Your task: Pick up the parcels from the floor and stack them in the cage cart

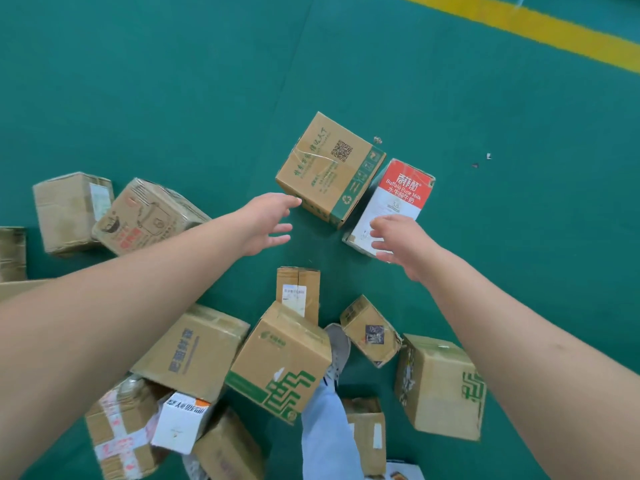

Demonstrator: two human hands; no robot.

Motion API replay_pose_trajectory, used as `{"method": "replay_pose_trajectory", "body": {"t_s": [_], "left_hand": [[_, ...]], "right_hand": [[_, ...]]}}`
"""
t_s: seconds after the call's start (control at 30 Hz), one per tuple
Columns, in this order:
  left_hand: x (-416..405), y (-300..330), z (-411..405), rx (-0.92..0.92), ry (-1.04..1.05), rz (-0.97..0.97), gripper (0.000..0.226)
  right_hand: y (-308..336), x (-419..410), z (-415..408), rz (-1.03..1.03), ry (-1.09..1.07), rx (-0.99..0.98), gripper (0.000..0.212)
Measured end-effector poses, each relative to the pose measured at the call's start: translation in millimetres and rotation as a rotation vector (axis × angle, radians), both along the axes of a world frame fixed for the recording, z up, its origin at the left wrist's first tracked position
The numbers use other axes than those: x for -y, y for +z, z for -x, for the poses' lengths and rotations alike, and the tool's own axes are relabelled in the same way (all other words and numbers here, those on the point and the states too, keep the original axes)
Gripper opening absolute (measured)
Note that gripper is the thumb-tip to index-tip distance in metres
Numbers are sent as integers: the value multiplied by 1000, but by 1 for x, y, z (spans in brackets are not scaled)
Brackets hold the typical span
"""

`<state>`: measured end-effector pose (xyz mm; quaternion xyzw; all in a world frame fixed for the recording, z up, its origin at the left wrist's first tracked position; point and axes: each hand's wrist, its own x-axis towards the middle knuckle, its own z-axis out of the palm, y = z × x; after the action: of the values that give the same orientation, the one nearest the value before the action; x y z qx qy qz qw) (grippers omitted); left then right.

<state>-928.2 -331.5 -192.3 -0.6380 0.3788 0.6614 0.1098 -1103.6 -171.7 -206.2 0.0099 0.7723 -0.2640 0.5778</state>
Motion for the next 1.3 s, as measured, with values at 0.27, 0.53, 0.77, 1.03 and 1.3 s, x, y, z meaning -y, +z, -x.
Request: {"method": "replay_pose_trajectory", "body": {"t_s": [0.27, 0.53, 0.77, 1.03, 1.3], "left_hand": [[33, -98, 29, 31, 77, 10, 57], [27, -157, 44, -32, 157, -92, 56], [7, -168, 15, 5, 288, -183, 51], [-17, -102, -39, 13, 370, -162, 60], [-34, 45, -92, -35, 261, -31, 67]], "right_hand": [[-90, 69, 39, 88, 217, -288, 56], [-146, 113, 68, 98, 425, -493, 84], [-139, 96, 33, 5, 462, -355, 79], [-68, 72, -14, 83, 273, -229, 81], [67, 29, -49, 153, 298, -151, 81]]}}
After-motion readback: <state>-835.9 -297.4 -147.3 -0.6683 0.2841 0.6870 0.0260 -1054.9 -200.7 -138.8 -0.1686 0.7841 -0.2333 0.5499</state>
